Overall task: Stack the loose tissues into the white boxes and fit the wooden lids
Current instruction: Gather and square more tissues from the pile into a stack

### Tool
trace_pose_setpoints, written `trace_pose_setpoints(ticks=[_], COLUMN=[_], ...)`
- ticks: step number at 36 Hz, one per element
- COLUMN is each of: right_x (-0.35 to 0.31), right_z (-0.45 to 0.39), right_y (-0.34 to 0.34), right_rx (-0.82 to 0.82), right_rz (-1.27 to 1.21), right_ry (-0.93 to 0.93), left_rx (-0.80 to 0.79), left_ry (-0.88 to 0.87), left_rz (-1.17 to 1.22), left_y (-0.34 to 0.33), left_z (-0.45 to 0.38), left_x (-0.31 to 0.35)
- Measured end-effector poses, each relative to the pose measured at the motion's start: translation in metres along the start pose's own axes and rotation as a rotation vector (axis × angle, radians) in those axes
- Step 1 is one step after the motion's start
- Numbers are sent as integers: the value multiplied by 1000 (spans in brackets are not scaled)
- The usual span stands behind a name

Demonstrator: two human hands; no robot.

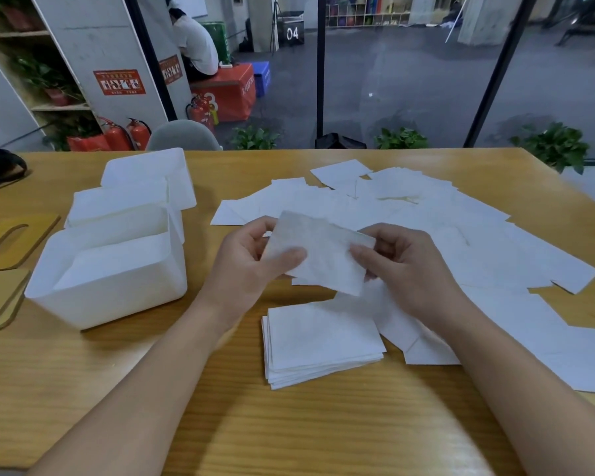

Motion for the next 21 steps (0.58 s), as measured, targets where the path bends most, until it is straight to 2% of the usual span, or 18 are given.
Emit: trace_pose_setpoints(ticks=[4, 6, 10, 14, 21], right_x=[-2, -1, 2, 4, 4], right_z=[0, 1, 1, 2, 5], right_y=[5, 6, 8, 10, 4], right_rx=[-85, -165, -273, -348, -397], right_rz=[-63, -78, -16, 83, 225], right_ry=[-96, -177, -259, -274, -236], left_rx=[-63, -125, -386, -585, -652], left_ry=[126, 187, 275, 328, 334], left_rz=[35, -32, -256, -347, -427], left_y=[11, 18, 22, 17, 25], left_z=[1, 0, 4, 12, 15], left_x=[1, -1, -3, 2, 3])
Point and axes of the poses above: each hand's wrist, its own z-axis away from the middle knuckle, its own y-axis out of the back of the hand, x = y × z, the point moved 2 cm from there along -z, towards the middle knuckle, and after that the axes turned 4 degrees about -z, right-handed, at the moved point
